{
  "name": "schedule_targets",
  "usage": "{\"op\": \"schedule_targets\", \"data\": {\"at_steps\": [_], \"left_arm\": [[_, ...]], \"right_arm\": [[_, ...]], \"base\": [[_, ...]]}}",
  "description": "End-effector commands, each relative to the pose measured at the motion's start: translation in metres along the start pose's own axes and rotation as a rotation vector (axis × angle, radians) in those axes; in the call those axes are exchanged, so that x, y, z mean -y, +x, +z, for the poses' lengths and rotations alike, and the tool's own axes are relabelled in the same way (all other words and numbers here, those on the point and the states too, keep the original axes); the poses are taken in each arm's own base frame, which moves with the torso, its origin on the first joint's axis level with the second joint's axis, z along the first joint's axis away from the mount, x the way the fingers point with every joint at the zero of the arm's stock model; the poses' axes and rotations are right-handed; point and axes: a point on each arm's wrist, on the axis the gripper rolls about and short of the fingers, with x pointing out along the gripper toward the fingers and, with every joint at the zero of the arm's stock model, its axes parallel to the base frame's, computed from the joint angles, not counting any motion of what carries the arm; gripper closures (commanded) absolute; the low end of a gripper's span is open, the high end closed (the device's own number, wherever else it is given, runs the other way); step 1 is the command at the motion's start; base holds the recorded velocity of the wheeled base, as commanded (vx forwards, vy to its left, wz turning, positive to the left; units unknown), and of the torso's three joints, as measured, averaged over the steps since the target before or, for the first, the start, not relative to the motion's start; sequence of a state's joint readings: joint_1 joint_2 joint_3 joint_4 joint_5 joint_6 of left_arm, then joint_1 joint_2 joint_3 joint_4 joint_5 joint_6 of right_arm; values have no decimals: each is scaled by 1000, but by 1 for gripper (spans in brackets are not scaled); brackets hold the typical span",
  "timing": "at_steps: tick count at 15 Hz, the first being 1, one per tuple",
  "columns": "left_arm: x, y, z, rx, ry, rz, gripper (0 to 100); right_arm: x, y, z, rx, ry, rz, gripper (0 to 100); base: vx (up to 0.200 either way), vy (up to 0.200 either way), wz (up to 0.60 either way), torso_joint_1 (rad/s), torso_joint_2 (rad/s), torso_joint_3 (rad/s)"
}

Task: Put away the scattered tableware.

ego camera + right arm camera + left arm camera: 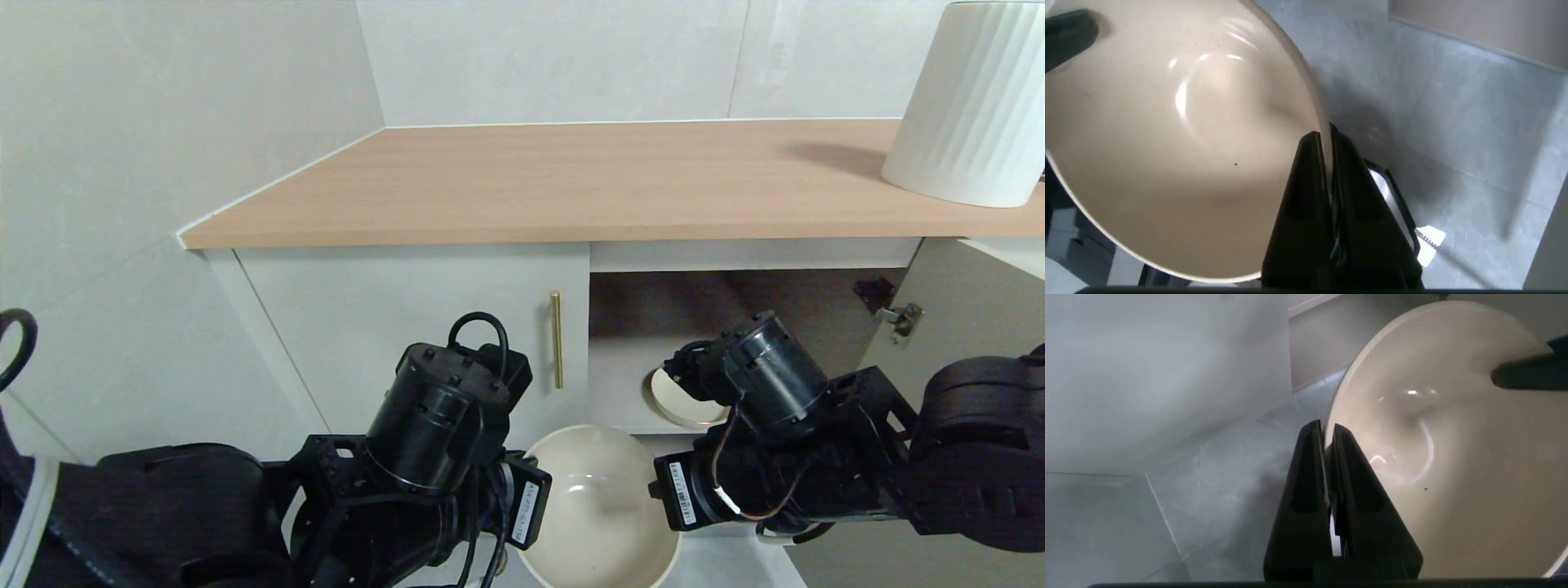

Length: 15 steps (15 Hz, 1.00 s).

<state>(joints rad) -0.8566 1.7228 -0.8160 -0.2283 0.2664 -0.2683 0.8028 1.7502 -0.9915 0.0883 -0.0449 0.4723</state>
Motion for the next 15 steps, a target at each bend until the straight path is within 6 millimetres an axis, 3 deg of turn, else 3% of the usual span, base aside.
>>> {"op": "schedule_targets", "data": {"at_steps": [1,5,8,12,15], "left_arm": [[0,0,0,-2,0,2,0],[-1,-3,2,20,-4,23,0],[-2,-6,3,34,-8,28,0],[-4,-16,8,67,-19,27,0],[-4,-17,8,68,-19,26,0]], "right_arm": [[0,1,0,-2,-2,2,100],[2,11,-2,-21,0,-29,100],[26,20,9,19,77,-108,100],[105,51,39,94,375,-263,100],[139,72,50,193,461,-370,100]], "base": [[0,0,0,0,0,0],[0,0,0,0,0,0],[0,0,0,0,0,0],[0,0,0,0,0,0],[0,0,0,0,0,0]]}}
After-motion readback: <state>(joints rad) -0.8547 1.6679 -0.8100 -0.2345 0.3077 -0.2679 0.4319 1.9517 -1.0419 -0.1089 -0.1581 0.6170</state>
